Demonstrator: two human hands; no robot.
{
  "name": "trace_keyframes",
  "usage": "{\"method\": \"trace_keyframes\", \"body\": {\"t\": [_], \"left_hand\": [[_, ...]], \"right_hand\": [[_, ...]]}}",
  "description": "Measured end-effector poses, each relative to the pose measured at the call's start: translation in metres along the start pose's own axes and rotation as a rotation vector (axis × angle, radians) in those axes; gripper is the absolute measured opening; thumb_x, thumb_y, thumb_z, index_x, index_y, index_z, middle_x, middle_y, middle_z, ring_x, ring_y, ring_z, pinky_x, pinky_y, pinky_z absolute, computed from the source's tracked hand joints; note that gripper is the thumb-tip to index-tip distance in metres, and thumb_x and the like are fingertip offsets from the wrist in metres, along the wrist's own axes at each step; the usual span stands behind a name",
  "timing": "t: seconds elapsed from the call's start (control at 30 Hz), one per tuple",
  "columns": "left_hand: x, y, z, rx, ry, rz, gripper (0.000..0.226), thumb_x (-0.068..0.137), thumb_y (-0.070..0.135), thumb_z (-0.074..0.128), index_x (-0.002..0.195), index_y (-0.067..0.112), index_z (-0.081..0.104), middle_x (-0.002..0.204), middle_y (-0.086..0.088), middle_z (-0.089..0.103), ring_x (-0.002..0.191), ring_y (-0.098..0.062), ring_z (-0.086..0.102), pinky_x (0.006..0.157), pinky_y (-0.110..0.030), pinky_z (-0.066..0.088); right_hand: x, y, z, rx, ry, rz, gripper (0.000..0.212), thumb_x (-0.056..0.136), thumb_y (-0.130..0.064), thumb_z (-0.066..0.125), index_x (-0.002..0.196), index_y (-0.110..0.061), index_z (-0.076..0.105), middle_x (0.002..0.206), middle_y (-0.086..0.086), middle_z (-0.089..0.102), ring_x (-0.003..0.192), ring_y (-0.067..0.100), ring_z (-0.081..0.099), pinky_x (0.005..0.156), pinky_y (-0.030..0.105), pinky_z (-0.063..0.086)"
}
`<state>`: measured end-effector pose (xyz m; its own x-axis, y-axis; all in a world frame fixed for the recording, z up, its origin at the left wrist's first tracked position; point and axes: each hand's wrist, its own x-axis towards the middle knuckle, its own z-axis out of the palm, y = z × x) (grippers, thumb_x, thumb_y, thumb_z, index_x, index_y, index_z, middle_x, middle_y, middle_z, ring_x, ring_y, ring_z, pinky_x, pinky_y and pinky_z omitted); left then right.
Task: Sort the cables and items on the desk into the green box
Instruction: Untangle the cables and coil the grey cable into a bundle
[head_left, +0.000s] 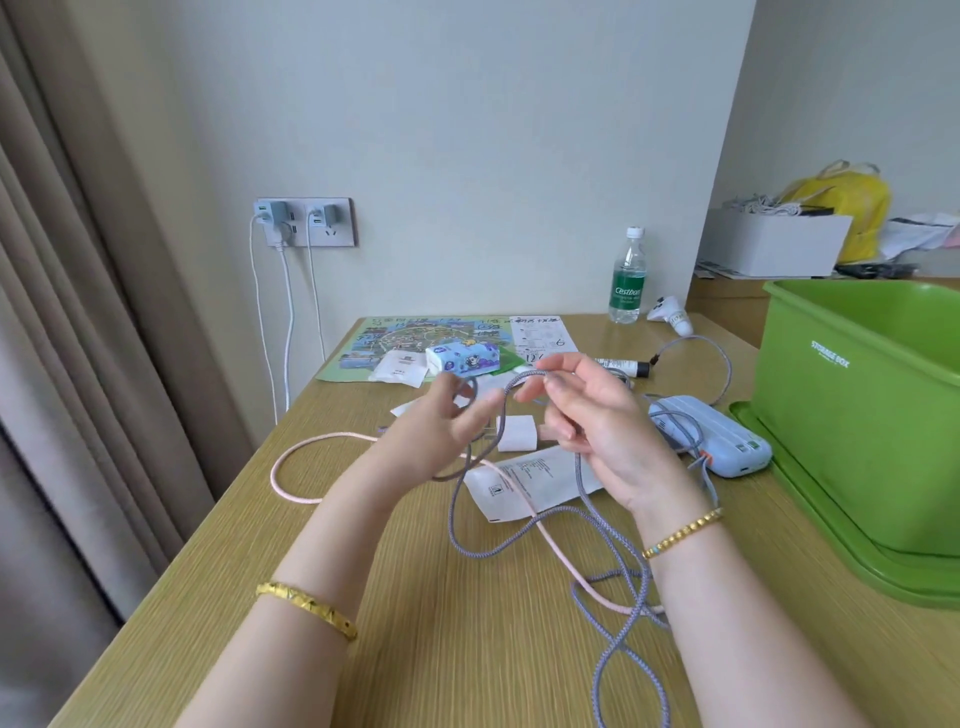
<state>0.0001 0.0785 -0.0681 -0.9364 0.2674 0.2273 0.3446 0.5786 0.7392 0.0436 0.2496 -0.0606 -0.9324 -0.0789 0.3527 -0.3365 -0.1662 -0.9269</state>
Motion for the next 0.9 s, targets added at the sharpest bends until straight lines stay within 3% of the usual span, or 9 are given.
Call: {"method": "trace_keyframes", "body": {"t": [0.13,0.27,0.37,0.47,0.57,0.7,0.8,0.9], "left_hand": [[-0.007,0.002,0.01,0.188,-0.185,0.097,0.034,0.078,0.053,0.064,0.08,0.028,0.04,0.065,0.014,0.04,0.057,-0.002,0.041,0.052,-0.02,0.03],[-0.003,0.001,0.014,0.246,-0.184,0.103,0.027,0.096,0.034,0.042,0.081,0.014,0.053,0.065,0.004,0.046,0.058,-0.013,0.043,0.054,-0.023,0.033],[-0.003,0.002,0.017,0.19,-0.17,0.112,0.033,0.099,0.032,0.033,0.07,0.022,0.046,0.066,0.003,0.047,0.06,-0.015,0.042,0.06,-0.03,0.036],[-0.004,0.003,0.019,0.164,-0.071,0.158,0.036,0.1,0.035,0.032,0.069,0.021,0.044,0.065,0.008,0.049,0.061,-0.014,0.046,0.055,-0.023,0.035],[0.0,0.002,0.015,-0.016,-0.033,0.122,0.035,0.099,0.034,0.035,0.069,0.022,0.048,0.058,0.008,0.047,0.051,-0.012,0.045,0.048,-0.021,0.033],[0.0,0.003,0.012,-0.344,-0.099,0.117,0.037,0.1,0.034,0.035,0.071,0.018,0.052,0.041,0.013,0.037,0.034,-0.005,0.03,0.036,-0.017,0.025],[0.003,0.003,0.012,-0.71,0.018,0.081,0.036,0.101,0.031,0.031,0.072,0.018,0.047,0.044,0.013,0.032,0.036,-0.005,0.026,0.036,-0.016,0.022],[0.008,0.001,0.009,-0.977,0.256,-0.076,0.037,0.1,0.033,0.033,0.068,0.02,0.046,0.055,0.008,0.045,0.046,-0.008,0.046,0.044,-0.019,0.039]], "right_hand": [[-0.003,-0.002,0.003,-0.026,-0.073,-0.05,0.015,0.097,-0.006,0.039,0.101,-0.014,0.051,0.076,-0.004,0.067,0.041,0.004,0.033,0.04,0.011,0.027],[-0.001,-0.001,0.004,-0.028,-0.036,-0.078,0.017,0.098,-0.005,0.036,0.101,-0.016,0.048,0.073,-0.005,0.066,0.04,0.004,0.031,0.04,0.012,0.025],[0.0,0.001,0.003,0.018,0.029,-0.078,0.017,0.098,-0.004,0.035,0.099,-0.016,0.048,0.072,-0.004,0.066,0.04,0.004,0.032,0.039,0.013,0.024],[0.002,0.005,0.0,-0.004,0.137,-0.052,0.014,0.098,-0.005,0.036,0.096,-0.014,0.047,0.072,-0.002,0.064,0.039,0.004,0.032,0.036,0.012,0.023],[0.004,0.009,-0.003,-0.127,0.242,0.01,0.008,0.098,-0.008,0.039,0.096,-0.009,0.047,0.07,0.003,0.058,0.035,0.004,0.032,0.034,0.013,0.024],[0.005,0.011,-0.007,-0.205,0.274,0.064,0.014,0.096,-0.014,0.045,0.085,-0.011,0.053,0.061,0.003,0.044,0.032,-0.001,0.031,0.034,0.012,0.024],[0.004,0.012,-0.003,-0.265,0.125,0.182,0.021,0.097,-0.022,0.045,0.084,-0.012,0.059,0.054,-0.002,0.034,0.035,0.004,0.027,0.036,0.016,0.024],[0.001,0.015,0.004,-0.261,-0.141,0.395,0.023,0.098,-0.022,0.042,0.09,-0.012,0.06,0.05,-0.007,0.034,0.036,0.004,0.029,0.039,0.016,0.028]]}}
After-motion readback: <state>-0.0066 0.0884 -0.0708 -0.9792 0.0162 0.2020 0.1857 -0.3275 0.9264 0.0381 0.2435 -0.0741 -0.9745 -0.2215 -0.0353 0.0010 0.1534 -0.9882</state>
